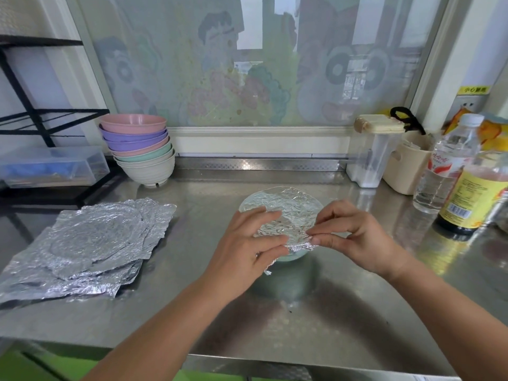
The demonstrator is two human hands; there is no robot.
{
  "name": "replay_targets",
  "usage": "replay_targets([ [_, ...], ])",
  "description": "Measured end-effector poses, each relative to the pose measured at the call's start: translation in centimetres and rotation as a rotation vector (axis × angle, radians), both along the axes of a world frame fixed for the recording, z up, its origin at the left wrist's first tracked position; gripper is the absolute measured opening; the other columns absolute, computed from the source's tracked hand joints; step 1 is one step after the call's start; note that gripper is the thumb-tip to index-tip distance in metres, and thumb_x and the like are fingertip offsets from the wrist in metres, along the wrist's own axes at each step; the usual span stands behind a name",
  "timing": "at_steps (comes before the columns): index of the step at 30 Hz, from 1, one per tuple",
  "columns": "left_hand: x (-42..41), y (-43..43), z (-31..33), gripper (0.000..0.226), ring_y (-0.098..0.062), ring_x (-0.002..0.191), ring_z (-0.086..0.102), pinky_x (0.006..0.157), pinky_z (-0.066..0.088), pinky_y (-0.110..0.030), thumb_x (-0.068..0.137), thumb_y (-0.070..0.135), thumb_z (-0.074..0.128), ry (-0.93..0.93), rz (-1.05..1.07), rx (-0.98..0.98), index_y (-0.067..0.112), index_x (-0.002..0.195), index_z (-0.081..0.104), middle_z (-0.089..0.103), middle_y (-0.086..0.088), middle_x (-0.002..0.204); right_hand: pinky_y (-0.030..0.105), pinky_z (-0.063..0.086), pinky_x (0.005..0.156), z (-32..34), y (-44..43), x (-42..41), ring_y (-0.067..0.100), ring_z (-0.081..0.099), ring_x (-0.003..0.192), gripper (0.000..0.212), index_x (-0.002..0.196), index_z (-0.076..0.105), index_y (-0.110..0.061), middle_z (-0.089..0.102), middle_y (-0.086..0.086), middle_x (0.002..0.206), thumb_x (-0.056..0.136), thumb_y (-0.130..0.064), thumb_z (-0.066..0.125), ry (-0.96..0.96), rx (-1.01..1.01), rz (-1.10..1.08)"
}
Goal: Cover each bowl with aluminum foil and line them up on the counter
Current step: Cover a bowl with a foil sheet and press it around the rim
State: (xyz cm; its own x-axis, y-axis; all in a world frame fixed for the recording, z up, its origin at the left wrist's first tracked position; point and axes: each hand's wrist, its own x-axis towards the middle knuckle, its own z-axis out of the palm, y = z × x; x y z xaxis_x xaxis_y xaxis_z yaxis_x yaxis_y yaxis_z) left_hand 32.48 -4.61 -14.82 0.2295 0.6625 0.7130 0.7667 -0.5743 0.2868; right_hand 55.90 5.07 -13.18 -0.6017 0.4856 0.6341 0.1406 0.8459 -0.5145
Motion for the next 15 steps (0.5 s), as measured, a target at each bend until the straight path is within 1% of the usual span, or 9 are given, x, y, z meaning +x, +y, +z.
replay_targets([
  [3, -0.7, 0.2, -0.1, 0.032, -0.022, 0.118, 0.054, 0.093, 0.048, -0.036, 0.091, 0.040, 0.059, -0.074, -0.024, -0.057, 0.018, 0.103, 0.077, 0.060, 0.000, 0.130, 0.029, 0.048, 0.080, -0.3, -0.1, 0.2, 0.015, 0.059, 0.089, 0.027, 0.091, 0.080, -0.024, 0.062, -0.011, 0.089, 0.079, -0.047, 0.072, -0.004, -0.015, 0.006],
  [5, -1.1, 0.1, -0.1, 0.033, -0.016, 0.102, 0.062, 0.088, 0.051, -0.033, 0.091, 0.042, 0.058, -0.124, -0.028, -0.130, 0.017, 0.105, 0.076, 0.058, 0.003, 0.131, 0.025, 0.046, 0.077, -0.4, -0.5, -0.3, 0.012, 0.058, 0.085, 0.026, 0.088, 0.080, -0.023, 0.061, -0.010, 0.086, 0.080, -0.046, 0.072, -0.016, 0.063, -0.021],
  [6, -1.2, 0.0, -0.1, 0.033, -0.015, 0.093, 0.064, 0.087, 0.051, -0.031, 0.090, 0.041, 0.058, -0.135, -0.034, -0.160, 0.018, 0.106, 0.076, 0.058, 0.004, 0.133, 0.025, 0.046, 0.076, -0.5, -0.7, -0.7, 0.013, 0.057, 0.083, 0.023, 0.085, 0.080, -0.022, 0.061, -0.009, 0.085, 0.079, -0.043, 0.073, -0.020, 0.113, -0.042],
  [7, -1.2, -0.1, 0.0, 0.033, -0.014, 0.088, 0.065, 0.087, 0.051, -0.027, 0.090, 0.040, 0.058, -0.137, -0.041, -0.179, 0.017, 0.106, 0.076, 0.057, 0.004, 0.133, 0.027, 0.046, 0.075, -0.6, -1.0, -1.1, 0.013, 0.057, 0.081, 0.020, 0.082, 0.079, -0.021, 0.061, -0.008, 0.083, 0.078, -0.040, 0.073, -0.023, 0.156, -0.063],
  [9, -1.1, -0.2, 0.2, 0.032, -0.012, 0.089, 0.064, 0.088, 0.048, -0.022, 0.089, 0.039, 0.058, -0.133, -0.044, -0.186, 0.017, 0.105, 0.076, 0.057, 0.003, 0.133, 0.031, 0.046, 0.073, -0.6, -1.3, -1.5, 0.014, 0.055, 0.078, 0.017, 0.077, 0.078, -0.020, 0.061, -0.007, 0.081, 0.077, -0.036, 0.073, -0.025, 0.198, -0.089],
  [10, -0.9, -0.2, 0.3, 0.032, -0.009, 0.091, 0.063, 0.089, 0.048, -0.022, 0.089, 0.039, 0.059, -0.140, -0.043, -0.178, 0.018, 0.104, 0.076, 0.057, 0.003, 0.133, 0.031, 0.046, 0.073, -0.6, -1.3, -1.6, 0.013, 0.055, 0.077, 0.017, 0.076, 0.077, -0.020, 0.062, -0.007, 0.080, 0.076, -0.036, 0.073, -0.021, 0.198, -0.094],
  [13, -0.2, -0.2, 0.3, 0.026, -0.003, 0.093, 0.058, 0.088, 0.048, -0.025, 0.088, 0.039, 0.061, -0.161, -0.017, -0.136, 0.021, 0.099, 0.077, 0.055, 0.007, 0.130, 0.028, 0.046, 0.072, -0.5, -1.5, -1.9, 0.009, 0.054, 0.076, 0.018, 0.074, 0.077, -0.019, 0.062, -0.009, 0.078, 0.077, -0.037, 0.074, -0.033, 0.171, -0.090],
  [15, 0.1, 0.0, 0.2, 0.024, -0.006, 0.102, 0.056, 0.091, 0.047, -0.025, 0.088, 0.036, 0.062, -0.158, -0.003, -0.103, 0.020, 0.095, 0.078, 0.055, 0.006, 0.123, 0.026, 0.046, 0.072, -0.4, -1.6, -2.1, 0.008, 0.054, 0.076, 0.017, 0.074, 0.077, -0.019, 0.062, -0.009, 0.077, 0.076, -0.035, 0.077, -0.047, 0.160, -0.080],
])
